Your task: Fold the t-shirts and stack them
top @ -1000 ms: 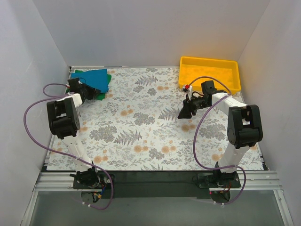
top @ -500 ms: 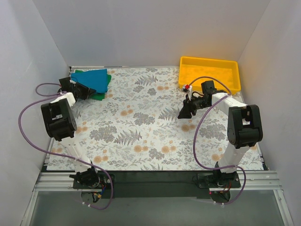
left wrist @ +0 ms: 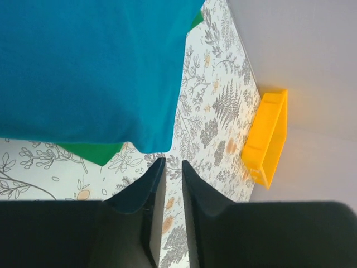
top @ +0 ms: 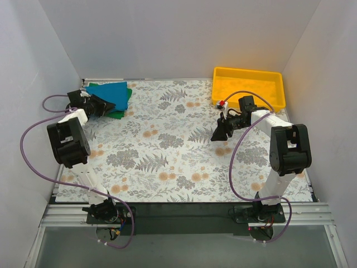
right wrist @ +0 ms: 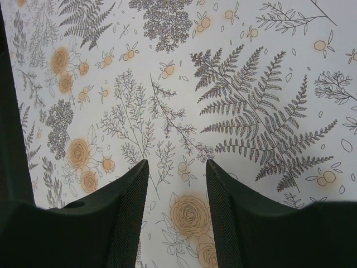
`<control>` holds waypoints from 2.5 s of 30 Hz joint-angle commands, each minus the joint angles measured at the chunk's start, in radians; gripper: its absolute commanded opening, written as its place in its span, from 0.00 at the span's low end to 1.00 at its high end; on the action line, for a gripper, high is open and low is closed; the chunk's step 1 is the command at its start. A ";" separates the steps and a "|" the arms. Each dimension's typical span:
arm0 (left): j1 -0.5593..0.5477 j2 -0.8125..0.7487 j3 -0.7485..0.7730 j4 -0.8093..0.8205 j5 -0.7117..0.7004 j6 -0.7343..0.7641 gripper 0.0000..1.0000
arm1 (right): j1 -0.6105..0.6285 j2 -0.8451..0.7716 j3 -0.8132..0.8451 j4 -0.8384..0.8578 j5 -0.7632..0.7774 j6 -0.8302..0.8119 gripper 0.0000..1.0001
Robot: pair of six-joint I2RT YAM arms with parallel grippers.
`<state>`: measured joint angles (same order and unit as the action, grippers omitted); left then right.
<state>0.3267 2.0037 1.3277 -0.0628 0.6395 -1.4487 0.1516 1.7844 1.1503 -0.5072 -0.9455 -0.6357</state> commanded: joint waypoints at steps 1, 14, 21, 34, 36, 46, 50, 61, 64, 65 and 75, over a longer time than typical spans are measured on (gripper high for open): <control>0.002 -0.051 0.007 0.058 0.011 -0.005 0.14 | 0.000 0.012 0.042 -0.021 -0.029 -0.016 0.53; -0.038 0.147 0.067 0.069 -0.031 -0.006 0.00 | 0.000 0.024 0.045 -0.027 -0.024 -0.019 0.53; -0.040 0.165 0.019 0.075 -0.017 0.019 0.03 | 0.000 0.024 0.045 -0.030 -0.021 -0.021 0.53; -0.038 -0.420 -0.181 0.167 -0.350 0.272 0.82 | -0.010 -0.031 0.043 -0.050 0.056 -0.068 0.53; -0.020 -0.549 -0.266 0.143 -0.452 0.248 0.98 | -0.020 -0.062 0.040 -0.048 0.071 -0.074 0.53; -0.086 -0.795 -0.522 -0.044 -0.190 0.371 0.90 | -0.122 -0.409 -0.160 0.128 0.269 -0.003 0.67; -0.224 -0.940 -0.568 -0.069 -0.256 0.438 0.91 | -0.196 -0.614 -0.302 0.376 0.546 0.190 0.95; -0.242 -1.083 -0.723 -0.022 -0.256 0.418 0.94 | -0.280 -0.875 -0.455 0.516 1.034 0.548 0.98; -0.252 -1.099 -0.728 -0.022 -0.277 0.421 0.95 | -0.282 -0.899 -0.501 0.524 1.060 0.557 0.98; -0.255 -1.099 -0.731 -0.020 -0.284 0.421 0.94 | -0.284 -0.904 -0.515 0.527 1.068 0.559 0.98; -0.262 -1.099 -0.734 -0.022 -0.301 0.425 0.95 | -0.305 -0.950 -0.606 0.542 1.054 0.567 0.98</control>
<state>0.0689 0.9245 0.5987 -0.0963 0.3588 -1.0431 -0.1436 0.8536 0.5549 -0.0250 0.0910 -0.0937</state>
